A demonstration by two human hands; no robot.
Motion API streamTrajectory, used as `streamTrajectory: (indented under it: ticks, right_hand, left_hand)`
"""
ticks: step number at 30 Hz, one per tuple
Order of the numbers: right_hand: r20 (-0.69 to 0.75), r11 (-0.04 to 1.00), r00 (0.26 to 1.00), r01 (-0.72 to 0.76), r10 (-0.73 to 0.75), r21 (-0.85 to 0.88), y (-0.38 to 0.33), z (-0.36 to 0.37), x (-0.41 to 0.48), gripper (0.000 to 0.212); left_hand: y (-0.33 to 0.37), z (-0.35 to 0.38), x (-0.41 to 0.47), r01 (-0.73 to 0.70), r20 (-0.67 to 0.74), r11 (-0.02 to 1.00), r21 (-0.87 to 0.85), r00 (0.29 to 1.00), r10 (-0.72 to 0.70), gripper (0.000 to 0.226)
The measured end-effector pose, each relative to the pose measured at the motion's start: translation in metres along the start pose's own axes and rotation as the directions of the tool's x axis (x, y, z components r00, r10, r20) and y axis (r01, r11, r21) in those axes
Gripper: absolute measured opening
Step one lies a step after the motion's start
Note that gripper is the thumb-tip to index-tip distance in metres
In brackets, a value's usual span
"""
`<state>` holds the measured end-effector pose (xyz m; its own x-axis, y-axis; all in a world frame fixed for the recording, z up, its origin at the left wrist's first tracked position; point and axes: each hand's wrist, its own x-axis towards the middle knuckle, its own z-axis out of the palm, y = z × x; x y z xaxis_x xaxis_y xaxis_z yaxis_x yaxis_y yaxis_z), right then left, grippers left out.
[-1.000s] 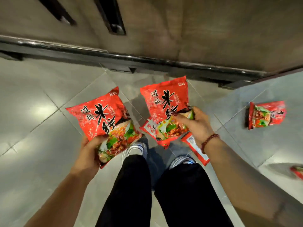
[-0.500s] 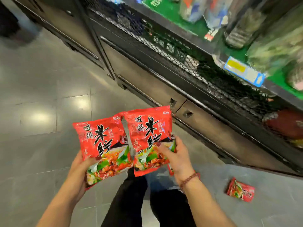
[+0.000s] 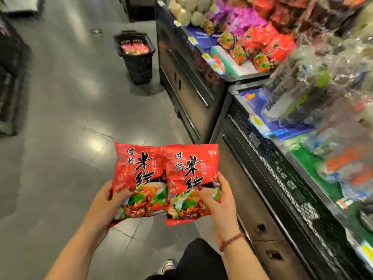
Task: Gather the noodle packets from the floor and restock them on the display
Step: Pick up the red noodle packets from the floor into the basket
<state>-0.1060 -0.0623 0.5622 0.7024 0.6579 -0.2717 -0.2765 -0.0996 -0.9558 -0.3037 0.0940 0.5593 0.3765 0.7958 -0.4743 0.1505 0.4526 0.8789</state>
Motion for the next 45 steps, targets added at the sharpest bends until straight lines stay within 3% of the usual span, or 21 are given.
streamTrajectory:
  ticks: [5, 10, 15, 20, 27, 32, 39, 42, 45]
  right_hand:
    - [0.078, 1.0, 0.997, 0.011, -0.009, -0.024, -0.017, 0.026, 0.076, 0.063]
    - [0.186, 0.998, 0.98, 0.068, -0.067, 0.001, -0.045, 0.05, 0.173, 0.05]
    - [0.254, 0.987, 0.954, 0.163, -0.16, 0.009, -0.075, 0.071, 0.259, 0.058]
    - [0.32, 0.985, 0.934, 0.172, -0.16, -0.008, -0.088, 0.102, 0.323, 0.064]
    - [0.449, 0.99, 0.89, 0.121, -0.074, -0.077, -0.097, 0.173, 0.413, 0.045]
    - [0.441, 0.993, 0.896, 0.098, -0.056, -0.073, -0.108, 0.251, 0.492, 0.047]
    - [0.376, 0.998, 0.925, 0.061, -0.043, -0.035, -0.141, 0.35, 0.577, 0.051]
    - [0.357, 0.997, 0.933, 0.056, -0.036, -0.047, -0.151, 0.378, 0.614, 0.058]
    - [0.351, 0.999, 0.936, 0.034, -0.017, -0.043, -0.155, 0.404, 0.665, 0.059]
  left_hand:
    - [0.025, 0.006, 0.034, -0.13, -0.139, 0.987, -0.092, 0.983, 0.116, 0.031]
    - [0.064, 0.029, 0.095, -0.234, -0.196, 0.963, -0.13, 0.959, 0.207, 0.039]
    - [0.105, 0.053, 0.154, -0.308, -0.254, 0.946, -0.099, 0.927, 0.275, 0.071]
    - [0.136, 0.055, 0.2, -0.327, -0.266, 0.94, -0.093, 0.918, 0.293, 0.059]
    - [0.173, 0.016, 0.309, -0.321, -0.27, 0.943, -0.089, 0.919, 0.287, 0.048]
    - [0.219, -0.029, 0.406, -0.322, -0.225, 0.946, -0.042, 0.925, 0.305, 0.042]
    - [0.298, -0.083, 0.522, -0.276, -0.142, 0.955, -0.109, 0.955, 0.26, 0.037]
    - [0.322, -0.091, 0.564, -0.236, -0.092, 0.96, -0.15, 0.97, 0.224, 0.074]
    - [0.337, -0.094, 0.614, -0.232, -0.104, 0.961, -0.152, 0.97, 0.217, 0.087]
